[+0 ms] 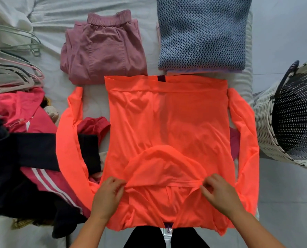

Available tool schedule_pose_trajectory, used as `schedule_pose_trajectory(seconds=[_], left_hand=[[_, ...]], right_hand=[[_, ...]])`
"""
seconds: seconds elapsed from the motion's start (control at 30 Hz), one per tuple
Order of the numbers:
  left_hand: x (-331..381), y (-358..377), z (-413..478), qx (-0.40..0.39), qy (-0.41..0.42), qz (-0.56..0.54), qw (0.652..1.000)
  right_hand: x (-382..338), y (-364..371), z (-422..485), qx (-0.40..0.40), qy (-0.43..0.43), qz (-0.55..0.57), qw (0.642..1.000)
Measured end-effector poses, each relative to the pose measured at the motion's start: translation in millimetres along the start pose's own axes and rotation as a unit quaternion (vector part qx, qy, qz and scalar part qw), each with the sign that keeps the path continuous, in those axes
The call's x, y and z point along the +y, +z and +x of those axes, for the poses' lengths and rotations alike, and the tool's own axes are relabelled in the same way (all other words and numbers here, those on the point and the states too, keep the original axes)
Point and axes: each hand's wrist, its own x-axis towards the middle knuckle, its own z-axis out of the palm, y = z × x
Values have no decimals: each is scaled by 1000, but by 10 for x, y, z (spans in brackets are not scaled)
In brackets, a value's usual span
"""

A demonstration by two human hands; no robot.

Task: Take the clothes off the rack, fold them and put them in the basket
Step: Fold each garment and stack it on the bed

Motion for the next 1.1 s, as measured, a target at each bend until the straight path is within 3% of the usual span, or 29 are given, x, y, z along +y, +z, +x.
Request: schedule_pose_trajectory(seconds=[0.17, 0.27, 0.33, 0.43, 0.53, 0.6, 0.7, 0.77, 0.9, 1.0, 1.1], left_hand=[[279, -56, 381, 54, -66, -8, 996], [449, 26, 739, -34, -85, 38, 995], [515, 75, 874, -52, -101, 61, 992], [615, 26, 946, -31, -85, -41, 995], [735, -109, 976, -2, -61, -204, 977], [739, -117, 1048, 38, -59, -198, 978], [655, -52, 1023, 102, -106, -168, 975], [583, 56, 813, 99, -109, -152, 977], [486, 279, 209, 78, -149, -160, 973], [458, 389, 40, 98, -219, -196, 951], [475, 361, 139, 109, -225, -225, 942]], right_hand=[[-233, -94, 386, 78, 17, 43, 996], [-494, -47, 751, 37, -10, 34, 999], [-621, -9, 895, -14, 14, 48, 999], [-621, -84, 937, -41, 12, 80, 996], [-563, -283, 875, 31, 31, 196, 980], [-486, -317, 882, 89, 67, 245, 963], [-431, -242, 843, 158, 71, 207, 963], [-471, -159, 712, 180, 18, 167, 969], [-718, 139, 398, 44, -102, 141, 984], [-938, 393, 378, 29, -148, 80, 985], [-1126, 500, 524, 38, -153, -21, 987]])
